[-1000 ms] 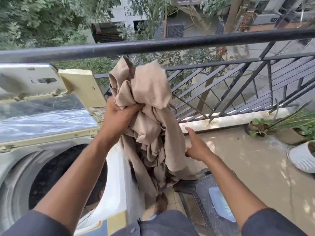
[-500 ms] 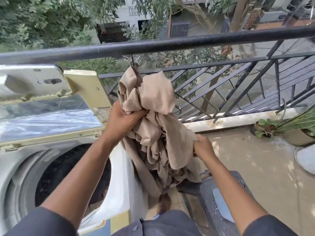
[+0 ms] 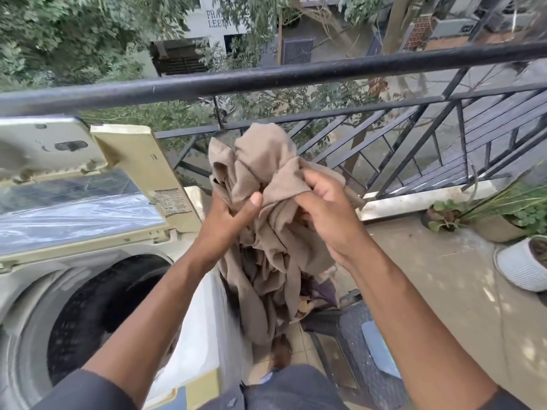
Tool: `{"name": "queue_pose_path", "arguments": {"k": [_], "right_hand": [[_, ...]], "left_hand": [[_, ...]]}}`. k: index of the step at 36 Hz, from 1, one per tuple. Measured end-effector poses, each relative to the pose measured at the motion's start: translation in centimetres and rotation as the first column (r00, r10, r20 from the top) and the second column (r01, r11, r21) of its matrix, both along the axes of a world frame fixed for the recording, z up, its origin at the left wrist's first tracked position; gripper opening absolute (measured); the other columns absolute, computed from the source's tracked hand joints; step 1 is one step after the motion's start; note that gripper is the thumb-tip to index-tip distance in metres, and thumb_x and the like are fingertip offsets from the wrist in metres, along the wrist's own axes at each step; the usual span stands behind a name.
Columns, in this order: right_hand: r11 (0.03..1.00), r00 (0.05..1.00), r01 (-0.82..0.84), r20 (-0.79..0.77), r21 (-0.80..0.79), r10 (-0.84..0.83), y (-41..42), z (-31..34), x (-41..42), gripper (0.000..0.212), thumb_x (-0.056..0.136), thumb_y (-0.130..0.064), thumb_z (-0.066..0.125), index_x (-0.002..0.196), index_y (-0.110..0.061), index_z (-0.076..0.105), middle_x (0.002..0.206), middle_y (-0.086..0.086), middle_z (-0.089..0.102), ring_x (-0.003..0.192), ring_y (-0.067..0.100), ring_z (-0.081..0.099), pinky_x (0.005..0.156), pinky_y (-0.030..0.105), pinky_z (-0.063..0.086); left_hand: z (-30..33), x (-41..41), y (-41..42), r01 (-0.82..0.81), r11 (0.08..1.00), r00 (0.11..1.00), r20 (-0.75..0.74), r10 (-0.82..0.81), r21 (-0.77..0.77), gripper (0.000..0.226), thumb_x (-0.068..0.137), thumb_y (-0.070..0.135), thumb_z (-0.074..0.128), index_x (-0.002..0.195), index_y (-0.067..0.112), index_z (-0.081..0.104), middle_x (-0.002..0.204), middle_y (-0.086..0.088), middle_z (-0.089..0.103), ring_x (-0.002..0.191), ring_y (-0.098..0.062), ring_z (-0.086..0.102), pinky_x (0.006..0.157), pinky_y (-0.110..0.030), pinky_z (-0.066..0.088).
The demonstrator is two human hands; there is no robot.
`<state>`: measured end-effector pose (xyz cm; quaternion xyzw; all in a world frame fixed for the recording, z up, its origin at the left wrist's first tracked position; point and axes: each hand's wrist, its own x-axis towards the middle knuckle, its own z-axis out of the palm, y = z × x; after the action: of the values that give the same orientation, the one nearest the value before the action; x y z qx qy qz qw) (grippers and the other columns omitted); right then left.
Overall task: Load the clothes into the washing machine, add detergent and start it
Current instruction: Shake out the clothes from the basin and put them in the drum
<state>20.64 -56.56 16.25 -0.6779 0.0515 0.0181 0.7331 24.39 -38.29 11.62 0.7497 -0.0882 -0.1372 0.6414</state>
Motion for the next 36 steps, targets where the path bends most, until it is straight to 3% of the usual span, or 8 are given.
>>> {"name": "queue_pose_path", "arguments": {"k": [6,9,15,18,21,24,28,36], "right_hand": [[0.978,0.983,-0.182,-0.036,-0.1,0.179,1.5,-0.3,0.2,0.019,0.091,-0.01,0.057,0.104,-0.015,0.07,0.086,0.016,0.065,0.081,0.023,0.055,0.072,0.043,0.043],[0.961,0.966,-0.259,-0.028,-0.097,0.257,0.9,0.0,0.3,0.027,0.09,0.002,0.056,0.113,-0.003,0.068,0.105,0.025,0.073,0.096,0.024,0.065,0.09,0.053,0.05],[0.96,0.988,-0.153,-0.045,-0.236,0.146,-1.8,-0.1,-0.5,0.022,0.099,0.009,0.054,0.107,-0.002,0.07,0.097,0.014,0.079,0.088,0.016,0.076,0.074,0.019,0.055],[0.849,0.95,-0.273,-0.264,-0.452,0.165,-4.3,-2.9,-1.2,0.011,0.1,-0.011,0.062,0.099,-0.013,0.072,0.082,0.006,0.079,0.075,0.022,0.075,0.082,0.048,0.061],[0.613,0.792,-0.56,-0.578,-0.558,0.196,-6.5,-7.7,-1.5,0.012,0.096,-0.027,0.067,0.102,-0.018,0.071,0.087,0.001,0.079,0.086,0.026,0.077,0.087,0.041,0.062],[0.399,0.654,-0.714,-0.752,-0.576,0.086,-7.0,-12.7,-1.7,0.076,0.082,-0.054,0.077,0.142,-0.018,0.047,0.133,0.001,0.066,0.119,0.027,0.066,0.095,0.034,0.054],[0.484,0.706,-0.623,-0.708,-0.614,0.01,-5.7,-18.5,-2.0,0.12,0.061,-0.07,0.084,0.153,-0.014,0.033,0.142,0.01,0.056,0.131,0.032,0.057,0.102,0.044,0.053],[0.606,0.763,-0.447,-0.634,-0.658,-0.126,-4.8,-20.6,-1.1,0.026,0.094,-0.025,0.053,0.114,-0.017,0.069,0.118,0.012,0.07,0.103,0.033,0.066,0.078,0.035,0.05]], "left_hand": [[-1.2,0.1,-0.8,0.004,0.988,0.979,0.203,-0.035,0.152,0.092,0.067,0.037,0.098,0.146,0.024,0.055,0.138,0.006,0.067,0.132,-0.007,0.062,0.114,-0.033,0.05],[-1.7,0.0,-1.0,-0.121,0.982,0.967,0.239,0.084,0.146,0.073,0.074,0.011,0.092,0.139,0.026,0.062,0.127,0.016,0.071,0.119,0.005,0.066,0.102,-0.022,0.054],[-2.1,0.5,-0.7,-0.301,0.939,0.946,0.177,0.272,0.164,0.058,0.081,0.028,0.089,0.133,0.034,0.065,0.121,0.019,0.075,0.113,0.003,0.069,0.098,-0.031,0.06],[-2.0,0.9,-0.4,-0.373,0.916,0.922,0.164,0.35,0.146,0.052,0.082,0.018,0.084,0.13,0.029,0.068,0.117,0.016,0.077,0.109,-0.002,0.072,0.096,-0.041,0.061],[-1.0,1.4,-0.5,-0.376,0.922,0.916,0.186,0.355,0.094,0.048,0.084,0.018,0.085,0.13,0.024,0.071,0.12,0.013,0.078,0.115,-0.005,0.072,0.099,-0.044,0.061],[0.5,1.3,-0.9,-0.35,0.936,0.917,0.222,0.332,0.043,0.048,0.085,0.015,0.087,0.129,0.021,0.072,0.12,0.012,0.078,0.117,-0.006,0.072,0.101,-0.044,0.061],[1.9,1.0,-1.2,-0.316,0.949,0.915,0.266,0.302,0.009,0.044,0.087,0.004,0.084,0.128,0.015,0.073,0.119,0.006,0.079,0.116,-0.011,0.074,0.099,-0.045,0.062],[2.2,1.5,-0.4,-0.322,0.947,0.908,0.279,0.313,-0.013,0.05,0.088,0.003,0.081,0.135,0.01,0.066,0.128,-0.002,0.076,0.125,-0.018,0.07,0.106,-0.051,0.057]]}}
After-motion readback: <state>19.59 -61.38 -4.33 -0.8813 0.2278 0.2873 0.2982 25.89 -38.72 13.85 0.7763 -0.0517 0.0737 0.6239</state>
